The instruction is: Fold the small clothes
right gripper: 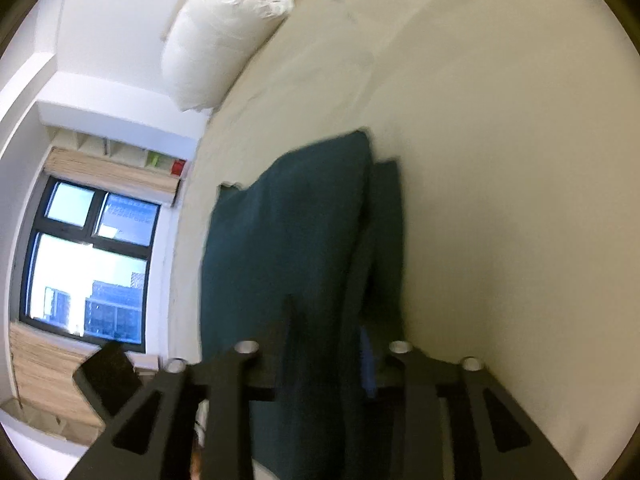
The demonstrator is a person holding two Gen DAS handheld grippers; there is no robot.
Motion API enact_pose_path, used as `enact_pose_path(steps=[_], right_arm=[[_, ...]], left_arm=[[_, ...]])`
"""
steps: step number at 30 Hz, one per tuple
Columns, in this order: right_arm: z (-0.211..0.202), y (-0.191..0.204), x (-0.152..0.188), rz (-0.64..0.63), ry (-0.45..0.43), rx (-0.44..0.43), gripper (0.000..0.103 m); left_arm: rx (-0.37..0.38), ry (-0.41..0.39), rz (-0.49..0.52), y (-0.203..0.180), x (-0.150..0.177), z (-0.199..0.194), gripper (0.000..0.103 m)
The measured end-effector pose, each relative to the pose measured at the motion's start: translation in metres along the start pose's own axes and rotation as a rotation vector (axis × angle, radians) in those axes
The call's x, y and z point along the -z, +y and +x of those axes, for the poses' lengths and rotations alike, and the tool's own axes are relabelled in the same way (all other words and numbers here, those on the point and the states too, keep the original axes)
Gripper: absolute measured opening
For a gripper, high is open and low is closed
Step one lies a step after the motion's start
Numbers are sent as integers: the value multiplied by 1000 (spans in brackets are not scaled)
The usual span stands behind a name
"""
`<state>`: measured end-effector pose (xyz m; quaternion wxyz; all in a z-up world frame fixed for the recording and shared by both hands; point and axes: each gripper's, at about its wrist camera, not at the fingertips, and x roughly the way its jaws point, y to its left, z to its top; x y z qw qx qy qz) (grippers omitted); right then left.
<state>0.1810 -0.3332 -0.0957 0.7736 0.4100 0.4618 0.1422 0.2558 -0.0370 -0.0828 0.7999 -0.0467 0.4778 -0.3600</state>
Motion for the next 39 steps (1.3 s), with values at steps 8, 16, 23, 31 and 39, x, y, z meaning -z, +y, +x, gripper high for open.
enact_pose_path(steps=[8, 16, 23, 31, 39], right_arm=[[-13, -3, 36, -70, 30, 96, 17], [-19, -50, 42, 22, -16, -16, 12], [-17, -50, 37, 30, -41, -38, 13], [-21, -63, 44, 104, -65, -103, 14], [-66, -9, 29, 4, -196, -9, 25]], left_arm=[[-12, 3, -9, 3, 7, -3, 20], [-6, 5, 11, -6, 6, 0, 20], [25, -49, -20, 1, 2, -23, 20], [-66, -14, 28, 13, -14, 3, 20], [-106, -54, 48, 8, -30, -4, 20]])
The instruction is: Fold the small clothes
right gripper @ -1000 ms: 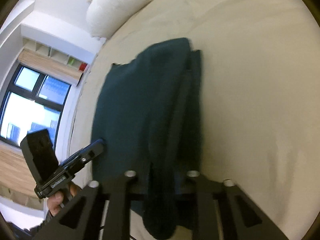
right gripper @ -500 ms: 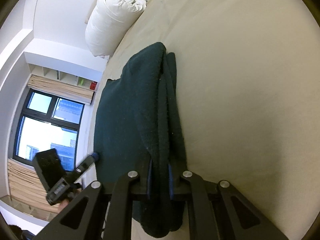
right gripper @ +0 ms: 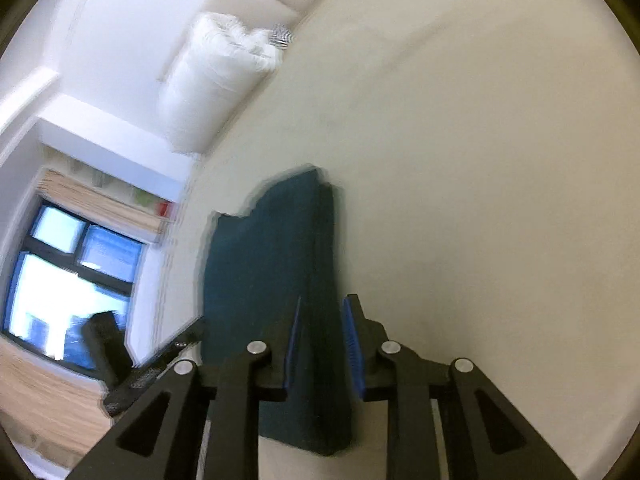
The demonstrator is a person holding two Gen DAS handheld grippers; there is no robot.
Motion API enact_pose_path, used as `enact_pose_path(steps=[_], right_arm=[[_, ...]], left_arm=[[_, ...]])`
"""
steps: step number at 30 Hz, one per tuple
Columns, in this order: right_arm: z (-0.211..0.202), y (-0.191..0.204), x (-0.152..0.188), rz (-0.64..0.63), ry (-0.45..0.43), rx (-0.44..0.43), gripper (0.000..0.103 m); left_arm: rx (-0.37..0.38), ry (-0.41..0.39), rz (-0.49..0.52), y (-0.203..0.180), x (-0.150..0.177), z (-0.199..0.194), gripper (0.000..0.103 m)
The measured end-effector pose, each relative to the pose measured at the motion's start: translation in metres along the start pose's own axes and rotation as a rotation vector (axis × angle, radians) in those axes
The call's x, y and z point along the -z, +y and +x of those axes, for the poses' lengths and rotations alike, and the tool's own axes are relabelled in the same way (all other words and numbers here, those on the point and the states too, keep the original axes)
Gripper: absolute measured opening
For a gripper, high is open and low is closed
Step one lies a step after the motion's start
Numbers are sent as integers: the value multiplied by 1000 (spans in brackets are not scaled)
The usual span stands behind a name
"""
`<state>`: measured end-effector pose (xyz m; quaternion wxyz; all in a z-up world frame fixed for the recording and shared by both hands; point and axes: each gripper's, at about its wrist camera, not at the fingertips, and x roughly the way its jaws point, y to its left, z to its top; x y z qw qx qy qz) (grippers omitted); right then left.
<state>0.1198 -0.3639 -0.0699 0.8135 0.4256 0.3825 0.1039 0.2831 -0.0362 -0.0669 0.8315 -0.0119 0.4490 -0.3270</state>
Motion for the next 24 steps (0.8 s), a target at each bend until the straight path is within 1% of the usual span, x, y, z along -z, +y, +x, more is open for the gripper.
enact_pose_path(steps=[1, 3, 6, 7, 8, 9, 10, 12, 13, 15, 17, 18, 19, 21, 22, 24], right_arm=[[11, 12, -3, -26, 23, -26, 25], [30, 24, -8, -52, 52, -58, 25], [62, 23, -19, -45, 84, -86, 24], [73, 17, -22, -30, 103, -81, 24], [82, 9, -24, -16, 114, -38, 25], [90, 6, -24, -13, 122, -4, 21], [96, 0, -23, -18, 129, -2, 16], [95, -9, -23, 3, 122, -23, 10], [93, -12, -23, 9, 115, -38, 10], [85, -12, -20, 0, 106, -39, 11], [66, -7, -17, -27, 77, -31, 28], [61, -2, -18, -36, 60, -38, 46], [49, 1, -17, -50, 24, -16, 62], [36, 3, -17, -76, -31, 50, 76], [31, 1, -16, -93, -41, 66, 77], [30, -4, -13, -89, -17, 85, 77]], left_arm=[[-14, -8, -2, 2, -8, 1, 20], [-32, -2, -13, 8, -23, 9, 20], [-89, -7, 8, 9, -35, 21, 20], [-105, 24, 20, 9, -36, 33, 20], [-119, 56, 30, 10, -33, 42, 20], [-137, 64, 43, 11, -32, 47, 20], [-153, 50, 63, 8, -30, 49, 20], [-195, 49, 101, 0, -28, 54, 20], [-218, 50, 126, -4, -31, 58, 20], [-241, 51, 150, -10, -30, 60, 20], [-255, 44, 166, -15, -29, 55, 20], [-257, 40, 170, -13, -28, 53, 20], [-259, 39, 172, -14, -27, 50, 20], [-265, 19, 161, -13, -25, 37, 20], [-292, -9, 163, -12, -24, 29, 20], [-332, -32, 156, -11, -20, 18, 21]])
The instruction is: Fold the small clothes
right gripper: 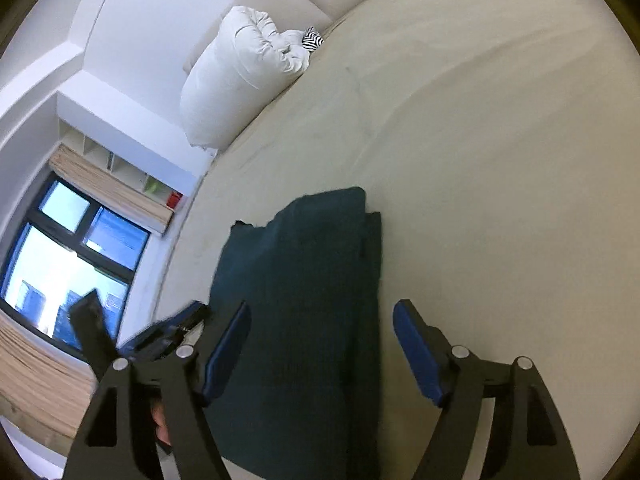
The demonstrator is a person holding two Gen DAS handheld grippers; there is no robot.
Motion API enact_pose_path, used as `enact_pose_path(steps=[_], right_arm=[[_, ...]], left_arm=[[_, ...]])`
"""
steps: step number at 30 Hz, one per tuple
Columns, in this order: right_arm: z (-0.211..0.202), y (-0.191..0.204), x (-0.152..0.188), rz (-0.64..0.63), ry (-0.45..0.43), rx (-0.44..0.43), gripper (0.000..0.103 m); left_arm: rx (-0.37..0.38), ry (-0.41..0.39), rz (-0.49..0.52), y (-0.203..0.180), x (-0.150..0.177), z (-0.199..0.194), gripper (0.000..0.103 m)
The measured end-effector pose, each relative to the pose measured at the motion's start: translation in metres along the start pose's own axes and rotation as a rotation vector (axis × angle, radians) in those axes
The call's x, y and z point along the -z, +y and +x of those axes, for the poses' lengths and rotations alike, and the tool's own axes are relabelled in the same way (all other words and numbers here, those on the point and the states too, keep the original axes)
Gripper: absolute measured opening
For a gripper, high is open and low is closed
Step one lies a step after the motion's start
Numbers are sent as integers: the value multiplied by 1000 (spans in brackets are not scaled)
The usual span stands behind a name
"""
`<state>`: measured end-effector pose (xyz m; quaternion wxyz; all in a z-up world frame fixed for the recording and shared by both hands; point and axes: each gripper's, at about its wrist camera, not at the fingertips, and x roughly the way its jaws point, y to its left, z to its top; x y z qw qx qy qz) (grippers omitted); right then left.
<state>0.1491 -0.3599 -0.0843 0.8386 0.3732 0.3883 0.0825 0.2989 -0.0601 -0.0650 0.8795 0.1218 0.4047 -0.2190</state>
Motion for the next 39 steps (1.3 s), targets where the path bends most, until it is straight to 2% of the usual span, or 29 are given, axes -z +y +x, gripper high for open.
enact_pose_path(steps=[1, 2, 3, 5, 7, 10, 13, 15, 17, 20, 22, 24, 27, 30, 35, 39], right_arm=[[3, -2, 2, 6, 17, 9, 77], [4, -4, 4, 11, 29, 13, 77], [6, -6, 5, 19, 40, 12, 77], [16, -7, 10, 41, 81, -5, 77], [25, -8, 14, 39, 126, -21, 77], [28, -9, 17, 32, 138, -27, 77], [32, -10, 15, 45, 152, -40, 76], [36, -9, 15, 51, 170, -67, 68], [42, -8, 14, 55, 195, -74, 65], [56, -12, 9, 108, 220, -91, 57], [62, -17, 5, 145, 236, -93, 40], [65, -15, 5, 140, 251, -79, 35], [68, -9, 6, 144, 267, -38, 33], [68, 0, 6, 118, 279, 11, 30], [58, 44, 10, -50, 251, 149, 26], [43, 81, 20, -128, 215, 171, 25]], left_arm=[[-2, -5, -23, 6, 5, -5, 22], [11, -2, -46, 11, 9, -7, 29], [31, 5, -75, 16, 14, -9, 49], [63, 23, -134, 26, 26, -8, 79], [110, 43, -182, 32, 37, -7, 79], [280, 94, -299, 42, 46, 3, 79], [402, 141, -357, 43, 47, 14, 79], [468, 200, -407, 45, 48, 27, 78], [554, 278, -460, 47, 48, 50, 74], [619, 313, -521, 53, 43, 73, 66], [619, 337, -525, 51, 36, 80, 62], [595, 342, -503, 46, 36, 79, 58], [545, 345, -462, 36, 32, 74, 53], [533, 343, -460, 33, 32, 70, 46], [495, 301, -410, 25, 27, 54, 37], [429, 232, -315, 19, 16, 15, 36]])
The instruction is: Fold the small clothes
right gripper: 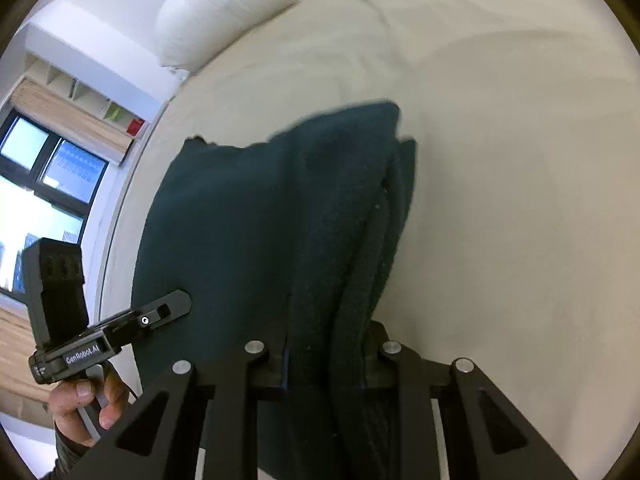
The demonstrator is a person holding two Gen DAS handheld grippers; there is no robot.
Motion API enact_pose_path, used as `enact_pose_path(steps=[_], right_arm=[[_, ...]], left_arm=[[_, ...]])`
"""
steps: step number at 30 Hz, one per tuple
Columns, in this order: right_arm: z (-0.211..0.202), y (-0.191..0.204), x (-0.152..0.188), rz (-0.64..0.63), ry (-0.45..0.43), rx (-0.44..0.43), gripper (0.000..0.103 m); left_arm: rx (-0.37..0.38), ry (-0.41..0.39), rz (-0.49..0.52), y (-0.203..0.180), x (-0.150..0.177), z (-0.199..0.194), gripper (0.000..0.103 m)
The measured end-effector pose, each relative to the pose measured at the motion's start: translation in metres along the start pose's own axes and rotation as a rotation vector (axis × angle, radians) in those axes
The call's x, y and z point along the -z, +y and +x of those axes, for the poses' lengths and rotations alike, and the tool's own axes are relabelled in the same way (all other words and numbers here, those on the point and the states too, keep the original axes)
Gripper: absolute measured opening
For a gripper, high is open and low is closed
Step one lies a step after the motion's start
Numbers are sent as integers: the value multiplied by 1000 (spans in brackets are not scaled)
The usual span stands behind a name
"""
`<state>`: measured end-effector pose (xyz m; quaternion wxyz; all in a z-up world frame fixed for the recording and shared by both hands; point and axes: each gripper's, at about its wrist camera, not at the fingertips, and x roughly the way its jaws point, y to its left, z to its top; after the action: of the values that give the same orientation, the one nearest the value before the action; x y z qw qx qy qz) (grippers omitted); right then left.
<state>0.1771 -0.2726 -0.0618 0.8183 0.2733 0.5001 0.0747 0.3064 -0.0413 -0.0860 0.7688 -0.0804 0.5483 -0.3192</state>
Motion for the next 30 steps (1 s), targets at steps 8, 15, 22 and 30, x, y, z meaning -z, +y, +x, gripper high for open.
enact_pose_path(steps=[8, 15, 22, 30], right_arm=[[-39, 76, 71, -95, -37, -53, 24], [-17, 120, 151, -132, 4, -53, 24], [36, 98, 178, -55, 65, -82, 27], [48, 59, 180, 83, 45, -268, 29]], left_arm=[[-51, -42, 91, -5, 56, -84, 36], [-119, -30, 87, 24, 136, -121, 37], [-213, -27, 40, 61, 183, -95, 46], [-288, -121, 95, 56, 215, -90, 55]])
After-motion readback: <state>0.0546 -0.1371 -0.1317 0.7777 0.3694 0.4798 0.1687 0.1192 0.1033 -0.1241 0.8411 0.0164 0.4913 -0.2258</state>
